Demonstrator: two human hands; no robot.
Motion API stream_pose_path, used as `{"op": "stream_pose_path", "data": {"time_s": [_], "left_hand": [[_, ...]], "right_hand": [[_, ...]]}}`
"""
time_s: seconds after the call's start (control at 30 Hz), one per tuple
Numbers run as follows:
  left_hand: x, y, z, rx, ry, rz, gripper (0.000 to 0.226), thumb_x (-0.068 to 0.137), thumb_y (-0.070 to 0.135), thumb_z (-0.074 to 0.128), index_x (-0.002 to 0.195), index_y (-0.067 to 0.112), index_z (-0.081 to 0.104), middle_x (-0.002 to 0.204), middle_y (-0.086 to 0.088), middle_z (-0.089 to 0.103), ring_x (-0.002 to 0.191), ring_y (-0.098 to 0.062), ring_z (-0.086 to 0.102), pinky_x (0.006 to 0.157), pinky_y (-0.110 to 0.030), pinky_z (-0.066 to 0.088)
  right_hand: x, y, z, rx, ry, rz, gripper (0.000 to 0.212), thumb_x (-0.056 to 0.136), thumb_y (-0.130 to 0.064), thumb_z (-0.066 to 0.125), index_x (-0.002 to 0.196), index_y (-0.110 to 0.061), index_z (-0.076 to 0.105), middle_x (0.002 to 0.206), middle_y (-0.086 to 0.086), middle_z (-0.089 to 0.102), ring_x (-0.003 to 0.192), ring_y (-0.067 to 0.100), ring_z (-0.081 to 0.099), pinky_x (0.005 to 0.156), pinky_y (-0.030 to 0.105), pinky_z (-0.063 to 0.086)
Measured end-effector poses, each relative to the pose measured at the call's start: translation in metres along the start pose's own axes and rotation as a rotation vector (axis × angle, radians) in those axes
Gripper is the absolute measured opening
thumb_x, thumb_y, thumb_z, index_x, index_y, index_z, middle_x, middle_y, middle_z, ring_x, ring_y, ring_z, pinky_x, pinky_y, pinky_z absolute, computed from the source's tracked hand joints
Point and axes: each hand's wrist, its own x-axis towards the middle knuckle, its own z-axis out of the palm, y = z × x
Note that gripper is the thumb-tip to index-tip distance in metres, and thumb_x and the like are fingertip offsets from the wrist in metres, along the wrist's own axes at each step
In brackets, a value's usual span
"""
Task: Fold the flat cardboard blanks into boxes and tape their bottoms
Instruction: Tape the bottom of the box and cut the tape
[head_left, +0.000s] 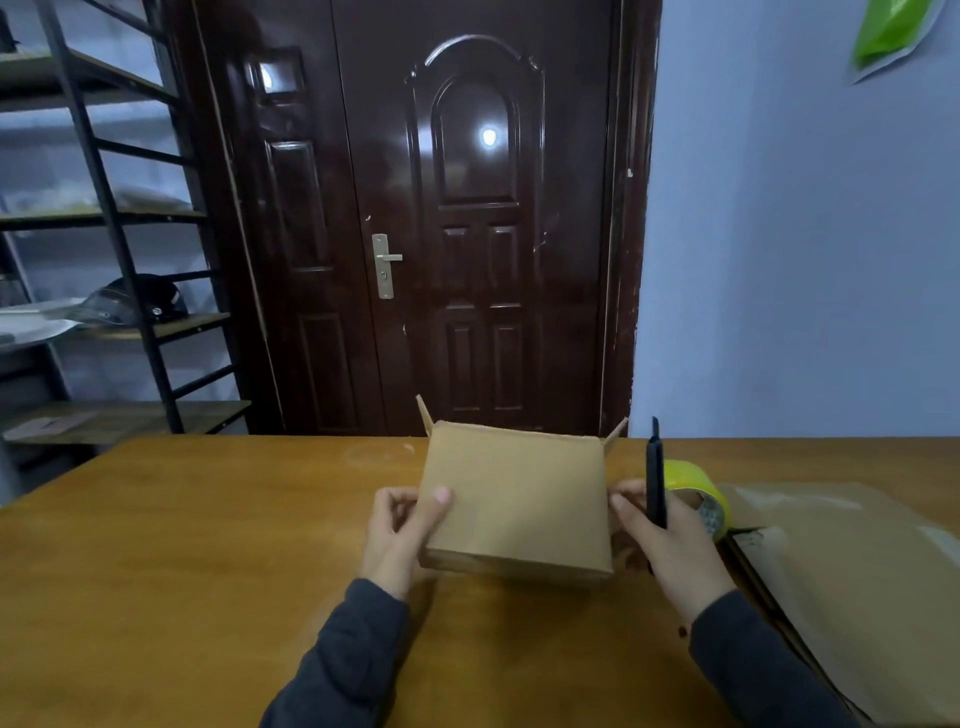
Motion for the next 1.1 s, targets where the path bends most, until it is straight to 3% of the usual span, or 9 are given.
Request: {"op": "stream_pose_path", "data": {"time_s": [0.13,0.2,0.3,0.43,0.57,0.67,0.77,0.9,1.1], "left_hand": [[-0.003,0.000,-0.006,0.017,-0.136,-0.063,0.078,0.062,0.039,0.074,0.132,0.022,0.045,0.116,-0.001,0.066,0.098,-0.020,0.065,0.059,-0.020,0.055],[-0.003,-0.002,-0.013,0.020,-0.198,-0.032,0.099,0.050,0.050,0.084,0.136,0.024,0.042,0.120,0.001,0.065,0.104,-0.018,0.065,0.070,-0.023,0.057],[-0.008,-0.003,-0.020,0.069,-0.226,-0.006,0.116,0.035,0.068,0.083,0.136,0.026,0.042,0.125,0.005,0.062,0.108,-0.011,0.063,0.081,-0.023,0.056],[-0.016,-0.008,-0.029,0.152,-0.270,0.018,0.092,0.045,0.067,0.080,0.124,0.034,0.047,0.117,0.012,0.067,0.105,-0.003,0.064,0.081,-0.019,0.054],[-0.022,-0.016,-0.031,0.212,-0.320,-0.013,0.055,0.076,0.026,0.077,0.122,0.030,0.049,0.121,0.005,0.065,0.116,-0.015,0.060,0.086,-0.017,0.051],[-0.026,-0.015,-0.024,0.285,-0.322,0.007,0.056,0.079,0.013,0.075,0.112,0.043,0.041,0.115,0.019,0.056,0.109,-0.006,0.057,0.076,-0.006,0.048],[-0.029,-0.015,-0.020,0.314,-0.316,0.005,0.067,0.066,0.026,0.083,0.110,0.048,0.038,0.114,0.024,0.050,0.107,0.002,0.051,0.076,-0.006,0.046],[-0.029,-0.018,-0.022,0.360,-0.288,0.010,0.090,0.038,0.066,0.085,0.113,0.052,0.038,0.118,0.025,0.050,0.110,-0.002,0.051,0.088,-0.015,0.043],[-0.032,-0.015,-0.019,0.478,-0.203,0.027,0.082,0.051,0.050,0.088,0.118,0.040,0.041,0.113,0.023,0.050,0.111,-0.014,0.053,0.091,-0.027,0.051]], "right_hand": [[0.000,0.002,-0.004,-0.049,-0.010,0.049,0.018,0.093,-0.020,0.061,0.110,-0.025,0.059,0.069,0.004,0.059,0.052,0.004,0.053,0.045,0.015,0.039],[0.000,0.002,-0.008,-0.048,0.014,0.144,0.022,0.091,-0.024,0.063,0.110,-0.023,0.054,0.081,0.001,0.058,0.065,0.011,0.055,0.052,0.020,0.041],[-0.005,0.006,-0.013,-0.103,0.037,0.281,0.015,0.097,-0.023,0.052,0.106,-0.012,0.048,0.066,0.005,0.043,0.052,0.018,0.043,0.048,0.031,0.034],[-0.023,0.009,-0.022,-0.462,0.004,0.322,0.014,0.099,-0.027,0.045,0.098,-0.013,0.042,0.073,0.005,0.053,0.060,0.023,0.054,0.056,0.034,0.043],[-0.032,0.000,-0.021,-0.972,-0.056,0.410,0.025,0.097,-0.043,0.041,0.104,-0.019,0.043,0.108,0.003,0.063,0.100,0.022,0.063,0.076,0.030,0.045],[-0.033,0.003,-0.016,-1.066,-0.079,0.399,0.030,0.095,-0.045,0.043,0.116,-0.025,0.051,0.113,0.000,0.064,0.106,0.020,0.060,0.082,0.031,0.045],[-0.034,0.010,-0.016,-1.149,-0.098,0.380,0.036,0.095,-0.048,0.041,0.122,-0.025,0.049,0.118,0.000,0.062,0.111,0.020,0.057,0.088,0.031,0.045],[-0.035,0.008,-0.013,-1.182,-0.129,0.408,0.042,0.095,-0.054,0.037,0.122,-0.025,0.049,0.120,0.000,0.061,0.113,0.020,0.056,0.089,0.032,0.044],[-0.043,-0.014,-0.016,-0.659,0.279,0.057,0.032,0.100,-0.041,0.033,0.080,-0.023,0.051,0.068,-0.003,0.056,0.064,0.010,0.053,0.056,0.027,0.039]]}}
